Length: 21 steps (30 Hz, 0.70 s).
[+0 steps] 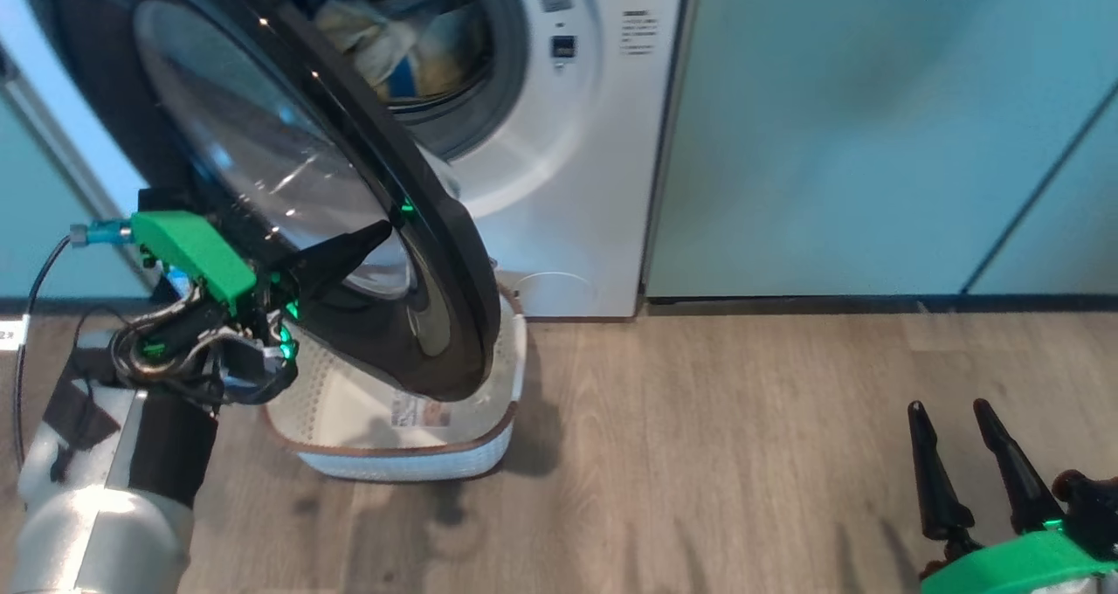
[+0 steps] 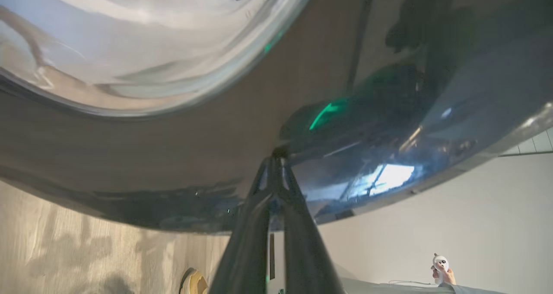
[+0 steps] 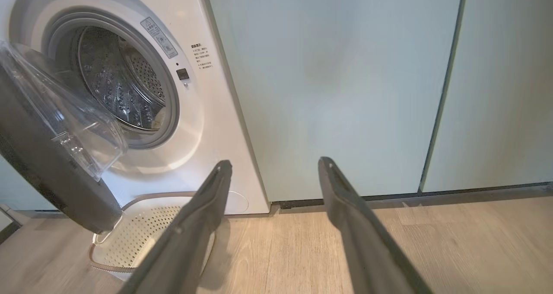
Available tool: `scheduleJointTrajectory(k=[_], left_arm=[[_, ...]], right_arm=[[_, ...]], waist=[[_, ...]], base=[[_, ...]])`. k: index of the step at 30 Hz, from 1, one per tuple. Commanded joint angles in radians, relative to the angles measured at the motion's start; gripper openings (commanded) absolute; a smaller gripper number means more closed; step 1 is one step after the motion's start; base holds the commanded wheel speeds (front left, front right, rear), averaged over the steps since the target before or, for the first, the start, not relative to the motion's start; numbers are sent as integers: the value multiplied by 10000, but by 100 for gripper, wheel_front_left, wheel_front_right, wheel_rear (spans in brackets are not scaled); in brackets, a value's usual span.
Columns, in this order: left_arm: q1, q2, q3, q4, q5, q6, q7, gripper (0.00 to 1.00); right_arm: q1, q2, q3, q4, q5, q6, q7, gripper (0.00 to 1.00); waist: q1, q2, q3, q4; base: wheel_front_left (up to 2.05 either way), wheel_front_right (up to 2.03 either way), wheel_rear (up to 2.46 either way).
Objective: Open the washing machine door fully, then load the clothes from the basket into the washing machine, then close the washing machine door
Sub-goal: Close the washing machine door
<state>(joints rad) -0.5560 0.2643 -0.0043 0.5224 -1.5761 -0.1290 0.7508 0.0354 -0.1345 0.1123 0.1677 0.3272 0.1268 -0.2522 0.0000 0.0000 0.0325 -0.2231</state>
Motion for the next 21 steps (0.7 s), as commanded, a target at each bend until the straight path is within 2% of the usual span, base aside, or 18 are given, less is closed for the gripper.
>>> scheduleJointTrajectory(k=[1, 10, 18, 19, 20, 21], left_arm=[[-365, 272, 396, -391, -6, -17, -53, 0], [-317, 271, 501, -468, 36, -17, -200, 0], [-262, 255, 490, -544, 162, -17, -319, 0], [-242, 255, 491, -552, 201, -17, -374, 5], [-219, 265, 481, -574, 257, -17, -428, 17], [-192, 274, 471, -608, 334, -17, -516, 42]], right_arm=[[-217, -264, 213, -341, 31, 39, -96, 100], [-217, -286, 239, -398, 42, 39, -96, 100], [-166, -202, 105, -375, 23, 39, -96, 100], [-163, -191, 102, -372, 21, 39, -96, 100], [-162, -181, 102, -369, 21, 39, -96, 100], [-160, -172, 96, -369, 23, 39, -96, 100]], waist=[[0, 0, -35, -261], [0, 0, 60, -761], [0, 0, 12, -541], [0, 0, -9, -483], [0, 0, -32, -423], [0, 0, -58, -357]], base=[[0, 0, 0], [0, 0, 0], [0, 0, 0], [0, 0, 0], [0, 0, 0], [0, 0, 0]])
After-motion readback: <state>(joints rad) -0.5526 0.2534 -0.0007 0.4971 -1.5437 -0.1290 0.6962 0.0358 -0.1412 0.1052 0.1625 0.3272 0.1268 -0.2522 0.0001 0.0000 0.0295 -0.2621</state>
